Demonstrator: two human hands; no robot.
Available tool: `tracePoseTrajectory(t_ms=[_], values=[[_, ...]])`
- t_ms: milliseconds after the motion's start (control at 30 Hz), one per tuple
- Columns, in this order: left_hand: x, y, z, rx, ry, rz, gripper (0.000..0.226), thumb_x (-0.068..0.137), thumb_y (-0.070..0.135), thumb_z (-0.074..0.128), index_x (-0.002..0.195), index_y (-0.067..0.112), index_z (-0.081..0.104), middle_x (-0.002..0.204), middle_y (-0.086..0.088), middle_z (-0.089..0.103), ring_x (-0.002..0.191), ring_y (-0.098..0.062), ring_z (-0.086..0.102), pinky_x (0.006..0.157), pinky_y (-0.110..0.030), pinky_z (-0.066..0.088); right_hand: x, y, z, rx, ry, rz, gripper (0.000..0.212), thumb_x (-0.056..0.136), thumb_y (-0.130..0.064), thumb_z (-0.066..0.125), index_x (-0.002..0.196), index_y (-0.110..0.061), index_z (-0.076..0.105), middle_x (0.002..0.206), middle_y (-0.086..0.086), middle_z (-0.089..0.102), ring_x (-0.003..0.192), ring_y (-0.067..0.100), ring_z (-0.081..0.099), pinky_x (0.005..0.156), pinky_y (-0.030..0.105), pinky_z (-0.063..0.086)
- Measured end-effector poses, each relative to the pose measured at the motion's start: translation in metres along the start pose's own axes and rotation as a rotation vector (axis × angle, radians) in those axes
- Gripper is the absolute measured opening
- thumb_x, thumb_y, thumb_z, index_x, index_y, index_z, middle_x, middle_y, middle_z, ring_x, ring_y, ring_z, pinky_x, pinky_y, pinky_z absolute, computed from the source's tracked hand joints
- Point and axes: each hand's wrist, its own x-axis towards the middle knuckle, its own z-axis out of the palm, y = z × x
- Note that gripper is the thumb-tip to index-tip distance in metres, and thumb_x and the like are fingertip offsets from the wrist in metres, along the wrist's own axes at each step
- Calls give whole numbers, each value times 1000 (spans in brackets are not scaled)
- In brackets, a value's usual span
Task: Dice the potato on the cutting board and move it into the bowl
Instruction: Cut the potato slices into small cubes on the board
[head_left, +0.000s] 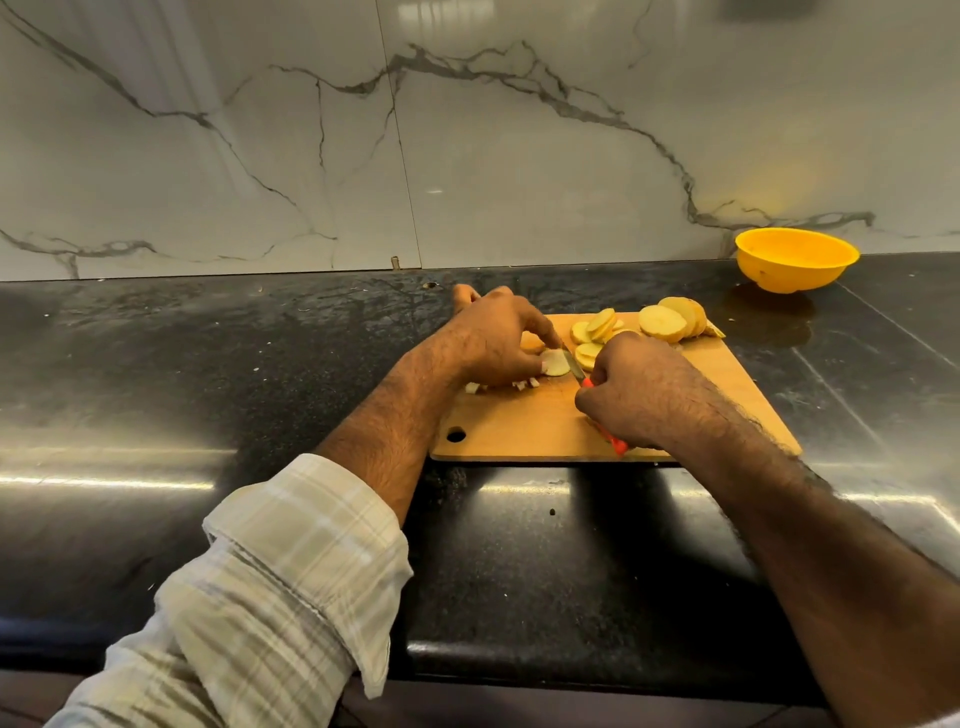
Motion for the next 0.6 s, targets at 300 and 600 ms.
tracePoseTrajectory(t_ms=[300,600], values=[[4,3,3,-40,45,19,29,94,25,71,117,42,69,101,23,66,114,-6,48,106,-49,22,0,2,-1,-50,10,-3,22,92,-30,70,101,-11,67,83,4,65,71,17,60,60,29,47],[5,5,-1,50,35,-60,27,92,29,69,115,38,58,103,16,65,111,-11,53,108,-55,26,1,0,1,-20,19,34,32,93,-35,71,118,-15,66,96,3,64,88,18,62,77,33,60]])
